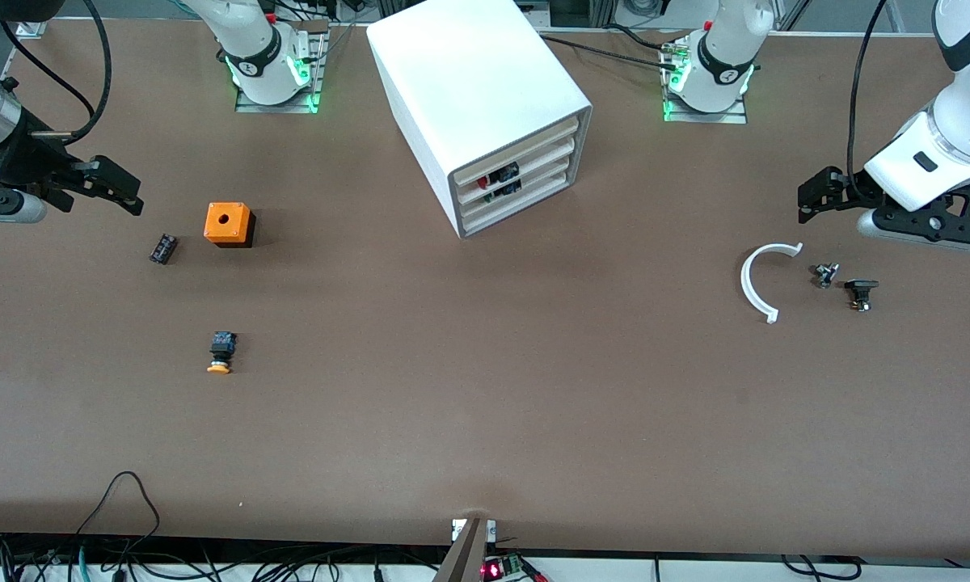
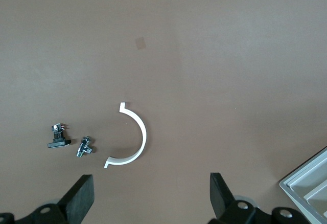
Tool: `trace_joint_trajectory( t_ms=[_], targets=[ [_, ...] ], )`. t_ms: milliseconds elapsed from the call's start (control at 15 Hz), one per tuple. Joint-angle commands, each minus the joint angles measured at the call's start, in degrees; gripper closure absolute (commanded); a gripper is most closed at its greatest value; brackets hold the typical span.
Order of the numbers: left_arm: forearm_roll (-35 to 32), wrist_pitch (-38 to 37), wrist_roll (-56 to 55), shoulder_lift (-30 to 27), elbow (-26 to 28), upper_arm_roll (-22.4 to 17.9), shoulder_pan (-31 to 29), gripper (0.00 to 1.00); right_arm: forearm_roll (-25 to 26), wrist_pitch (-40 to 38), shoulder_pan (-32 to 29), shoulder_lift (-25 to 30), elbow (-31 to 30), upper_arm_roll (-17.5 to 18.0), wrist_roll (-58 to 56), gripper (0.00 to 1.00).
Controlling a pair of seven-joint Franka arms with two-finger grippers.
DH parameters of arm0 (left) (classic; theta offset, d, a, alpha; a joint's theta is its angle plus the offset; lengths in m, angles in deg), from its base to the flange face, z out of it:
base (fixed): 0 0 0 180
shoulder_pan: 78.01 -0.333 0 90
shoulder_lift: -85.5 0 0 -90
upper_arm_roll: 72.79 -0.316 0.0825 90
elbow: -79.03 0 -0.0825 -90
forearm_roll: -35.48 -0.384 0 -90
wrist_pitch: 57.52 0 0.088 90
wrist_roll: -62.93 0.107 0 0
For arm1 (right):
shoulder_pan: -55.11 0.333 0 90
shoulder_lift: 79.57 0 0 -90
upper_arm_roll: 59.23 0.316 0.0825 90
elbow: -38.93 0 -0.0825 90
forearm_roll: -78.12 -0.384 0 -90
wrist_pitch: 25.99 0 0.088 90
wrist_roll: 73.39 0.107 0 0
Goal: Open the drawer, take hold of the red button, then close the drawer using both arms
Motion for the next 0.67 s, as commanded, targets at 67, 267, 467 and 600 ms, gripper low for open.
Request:
trace_joint_trajectory(
  t_ms=[67, 267, 467, 600],
  targets=[
    [-0.8, -0.7, 0.3, -0.9, 0.3, -0.1, 0.4, 0.0, -0.8, -1.8, 0.0, -0.4, 1.1, -1.1, -1.8, 0.01],
    [-0.8, -0.7, 0.3, -1.0, 0.4, -0.1, 0.4, 0.0, -0.8, -1.8, 0.0, -0.5, 1.1, -1.1, -2.7, 0.01],
    [-0.8, -0.8, 0.3, -0.9, 0.4, -0.1, 0.4, 0.0, -0.8, -2.7, -0.1, -0.5, 0.5, -1.2, -1.6, 0.01],
    [-0.8, -0.8, 0.3, -0.9, 0.4, -0.1, 0.4, 0.0, -0.8, -2.9, -0.3, -0.5, -0.8, -1.5, -1.6, 0.01]
  ],
)
